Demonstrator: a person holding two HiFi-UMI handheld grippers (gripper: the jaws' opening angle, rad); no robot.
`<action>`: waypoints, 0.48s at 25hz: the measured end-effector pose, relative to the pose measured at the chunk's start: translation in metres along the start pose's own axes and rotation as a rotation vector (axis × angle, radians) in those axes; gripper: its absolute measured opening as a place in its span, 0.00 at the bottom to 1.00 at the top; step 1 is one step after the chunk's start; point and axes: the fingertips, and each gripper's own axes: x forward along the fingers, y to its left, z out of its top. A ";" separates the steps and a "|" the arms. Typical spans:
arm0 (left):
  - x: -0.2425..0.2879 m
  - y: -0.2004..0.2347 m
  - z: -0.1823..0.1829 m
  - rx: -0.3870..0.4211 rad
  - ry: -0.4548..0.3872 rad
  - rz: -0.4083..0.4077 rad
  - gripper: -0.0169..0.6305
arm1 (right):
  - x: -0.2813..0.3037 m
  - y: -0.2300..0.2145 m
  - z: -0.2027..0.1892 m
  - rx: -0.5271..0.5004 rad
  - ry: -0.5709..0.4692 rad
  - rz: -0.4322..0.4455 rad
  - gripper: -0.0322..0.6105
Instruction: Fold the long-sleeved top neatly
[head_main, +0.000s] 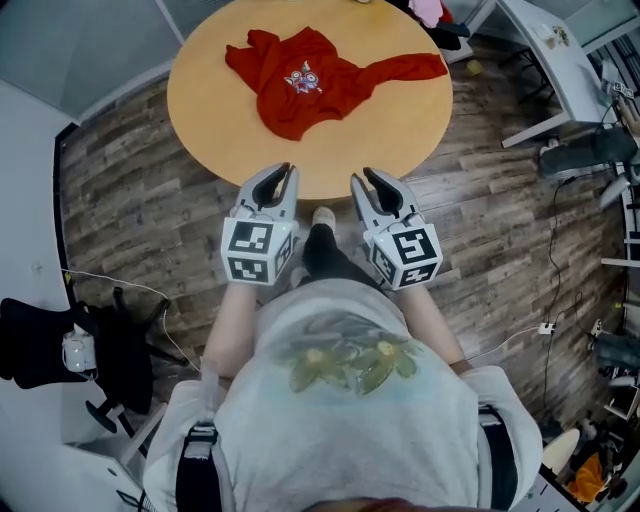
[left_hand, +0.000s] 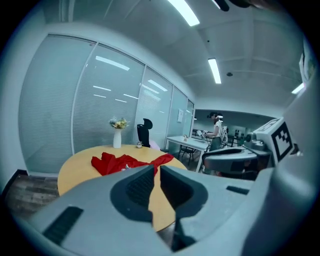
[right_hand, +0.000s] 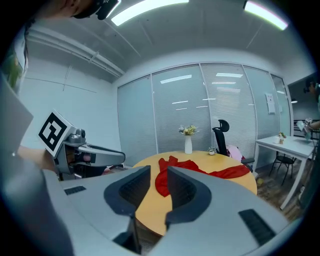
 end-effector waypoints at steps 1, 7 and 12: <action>0.004 0.004 0.002 0.001 0.001 0.001 0.08 | 0.005 -0.004 0.001 0.002 0.004 0.006 0.24; 0.034 0.028 0.009 0.059 0.059 0.010 0.36 | 0.036 -0.030 0.008 -0.019 0.034 0.019 0.39; 0.062 0.052 0.007 0.054 0.105 0.022 0.37 | 0.065 -0.055 0.004 0.003 0.074 0.016 0.40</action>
